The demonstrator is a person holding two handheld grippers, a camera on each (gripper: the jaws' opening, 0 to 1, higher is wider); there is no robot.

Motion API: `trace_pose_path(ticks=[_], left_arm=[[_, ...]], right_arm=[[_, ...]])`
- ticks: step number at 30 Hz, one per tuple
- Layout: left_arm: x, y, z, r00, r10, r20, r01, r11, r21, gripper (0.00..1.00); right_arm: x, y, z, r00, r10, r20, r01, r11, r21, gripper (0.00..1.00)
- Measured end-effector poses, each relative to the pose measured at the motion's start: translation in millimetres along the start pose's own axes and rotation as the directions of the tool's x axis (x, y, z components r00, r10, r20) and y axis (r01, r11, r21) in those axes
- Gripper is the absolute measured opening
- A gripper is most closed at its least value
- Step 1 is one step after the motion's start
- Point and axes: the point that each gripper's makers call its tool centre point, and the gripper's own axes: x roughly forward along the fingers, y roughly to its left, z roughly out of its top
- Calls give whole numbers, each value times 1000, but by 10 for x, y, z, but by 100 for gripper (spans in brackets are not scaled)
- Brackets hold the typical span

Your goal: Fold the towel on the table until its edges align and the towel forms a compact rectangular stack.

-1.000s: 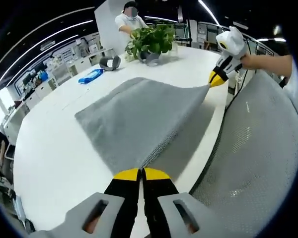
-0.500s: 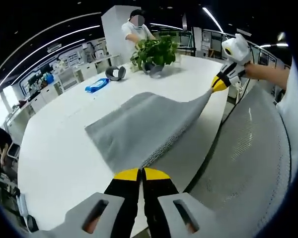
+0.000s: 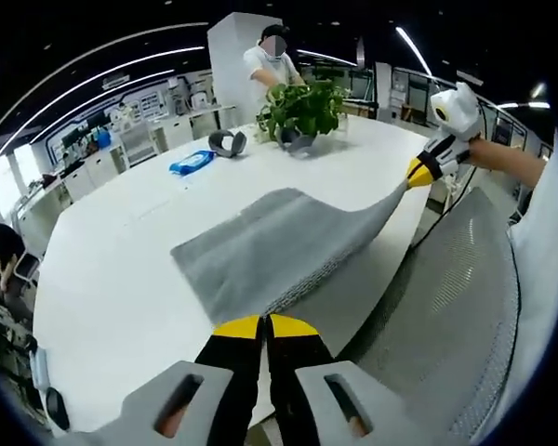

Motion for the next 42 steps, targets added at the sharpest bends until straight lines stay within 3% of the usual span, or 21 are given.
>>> trace_pose_path(ticks=[9,22,30,42], left_arm=[[1,98,151,1000,3,22,-4,1000,15,2],[215,520,642,994,69,88,-72,997,25,2],[534,840,825,988,107,111,-109,994,7,2],[1011,1150,919,986,135,96,-133,991,-20,2]], right_arm=[[11,-101,166,1000,-9,-1,9,999,-34,0],[178,-571,700,984,-157,81,164,983,-88,0],[430,-874,932,973,-211,95,220,970,-100,0],[895,-1231,1021,963,-243,115,244,970,8,0]])
